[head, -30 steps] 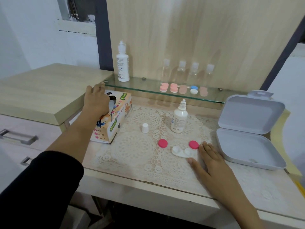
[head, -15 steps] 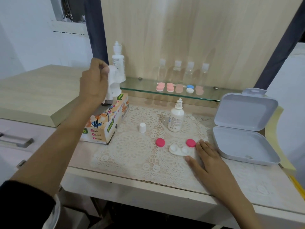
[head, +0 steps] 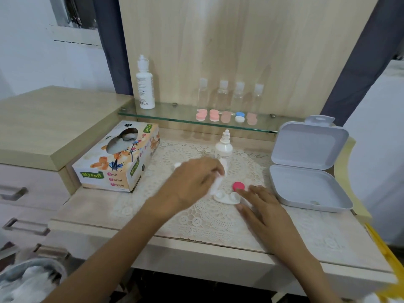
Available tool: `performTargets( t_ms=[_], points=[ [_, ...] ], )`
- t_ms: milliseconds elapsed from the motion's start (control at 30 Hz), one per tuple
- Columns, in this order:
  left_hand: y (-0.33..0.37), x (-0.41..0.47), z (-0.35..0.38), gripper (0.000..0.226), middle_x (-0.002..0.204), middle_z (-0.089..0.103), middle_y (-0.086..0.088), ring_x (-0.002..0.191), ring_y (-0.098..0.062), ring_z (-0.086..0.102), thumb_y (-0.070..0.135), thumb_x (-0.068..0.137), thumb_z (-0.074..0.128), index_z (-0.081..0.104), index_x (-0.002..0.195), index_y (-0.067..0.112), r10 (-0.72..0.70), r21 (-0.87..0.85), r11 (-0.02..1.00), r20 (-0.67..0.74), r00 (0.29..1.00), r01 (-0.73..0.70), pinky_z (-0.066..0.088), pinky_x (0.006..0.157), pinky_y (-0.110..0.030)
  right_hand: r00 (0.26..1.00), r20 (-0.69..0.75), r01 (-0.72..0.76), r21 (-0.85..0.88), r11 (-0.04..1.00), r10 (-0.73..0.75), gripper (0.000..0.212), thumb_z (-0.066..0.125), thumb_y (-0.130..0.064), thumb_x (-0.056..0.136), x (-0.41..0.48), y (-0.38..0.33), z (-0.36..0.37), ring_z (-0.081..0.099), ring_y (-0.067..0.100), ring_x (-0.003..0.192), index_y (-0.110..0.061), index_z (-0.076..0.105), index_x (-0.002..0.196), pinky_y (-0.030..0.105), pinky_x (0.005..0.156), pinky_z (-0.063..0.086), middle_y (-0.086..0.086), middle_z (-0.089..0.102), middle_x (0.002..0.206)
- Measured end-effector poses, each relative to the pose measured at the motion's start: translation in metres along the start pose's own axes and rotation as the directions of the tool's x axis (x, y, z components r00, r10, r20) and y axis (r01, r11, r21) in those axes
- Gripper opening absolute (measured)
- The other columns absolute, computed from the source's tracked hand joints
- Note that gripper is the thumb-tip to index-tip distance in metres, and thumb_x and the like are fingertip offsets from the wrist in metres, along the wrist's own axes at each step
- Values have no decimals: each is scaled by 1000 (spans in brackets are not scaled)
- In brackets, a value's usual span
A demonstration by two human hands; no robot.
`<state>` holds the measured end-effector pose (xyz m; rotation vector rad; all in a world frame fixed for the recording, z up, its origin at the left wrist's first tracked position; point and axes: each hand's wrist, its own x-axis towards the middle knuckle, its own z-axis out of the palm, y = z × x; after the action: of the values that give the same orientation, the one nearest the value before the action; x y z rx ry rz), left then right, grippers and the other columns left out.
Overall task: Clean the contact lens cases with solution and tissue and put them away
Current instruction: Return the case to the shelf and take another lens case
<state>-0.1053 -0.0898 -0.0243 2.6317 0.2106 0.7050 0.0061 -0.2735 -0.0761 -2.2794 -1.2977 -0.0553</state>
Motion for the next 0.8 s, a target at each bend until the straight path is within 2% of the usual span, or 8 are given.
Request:
performTargets(
  t_ms=[100, 200, 400, 533, 600, 700, 800],
  points=[
    [-4, -9, 17, 18, 102, 67, 10, 92, -8, 60, 19, 91, 54, 67, 103, 23, 34, 47, 998, 123, 992, -40, 51, 79, -33, 1000, -5, -17, -6, 1000, 17, 62, 23, -62, 88, 0, 2, 1, 33, 20, 138, -34, 49, 137, 36, 110, 31, 3, 45, 144],
    [-4, -15, 21, 21, 102, 66, 14, 92, -7, 60, 25, 92, 51, 66, 105, 30, 48, 110, 992, 102, 994, -59, 51, 73, -33, 1000, -17, -19, -22, 1000, 19, 62, 23, -60, 88, 0, 2, 2, 35, 22, 137, -32, 51, 135, 35, 110, 30, 4, 47, 143],
    [2, -25, 21, 27, 106, 67, 4, 91, -18, 63, 24, 94, 50, 58, 120, 29, 103, 208, 970, 115, 988, -125, 49, 67, -32, 999, -47, -8, -33, 999, 7, 56, 29, -52, 90, 2, 1, 3, 46, 27, 128, -26, 58, 130, 37, 104, 35, 9, 55, 134],
    [4, -21, 23, 19, 101, 68, 7, 90, -13, 63, 23, 92, 57, 60, 110, 27, 103, 193, 974, 95, 990, -120, 49, 66, -32, 998, -63, 2, -30, 1000, -4, 48, 35, -47, 91, 2, 2, 5, 50, 28, 123, -26, 61, 126, 43, 102, 43, 9, 58, 128],
    [3, -19, 24, 20, 90, 67, 9, 81, -10, 62, 17, 86, 64, 61, 103, 28, 95, 193, 975, 101, 990, -113, 49, 60, -31, 997, -77, 2, -25, 1000, -4, 43, 39, -43, 92, 2, 3, 5, 52, 28, 122, -27, 62, 125, 44, 100, 45, 9, 59, 127],
    [2, -16, 25, 26, 73, 51, 12, 62, -6, 48, 11, 79, 72, 61, 96, 27, 77, 185, 978, 101, 992, -95, 45, 50, -27, 995, -98, 9, -16, 1000, -11, 36, 45, -39, 92, 3, 4, 5, 53, 26, 119, -30, 63, 122, 41, 96, 47, 8, 59, 125],
    [1, -15, 28, 25, 83, 43, 9, 71, -9, 52, 12, 87, 62, 54, 104, 29, 24, 150, 988, 145, 989, -46, 41, 58, -22, 994, -110, 9, -14, 1000, -11, 30, 51, -34, 94, 4, 6, 5, 51, 23, 120, -34, 62, 123, 36, 93, 46, 6, 58, 128]
  ],
)
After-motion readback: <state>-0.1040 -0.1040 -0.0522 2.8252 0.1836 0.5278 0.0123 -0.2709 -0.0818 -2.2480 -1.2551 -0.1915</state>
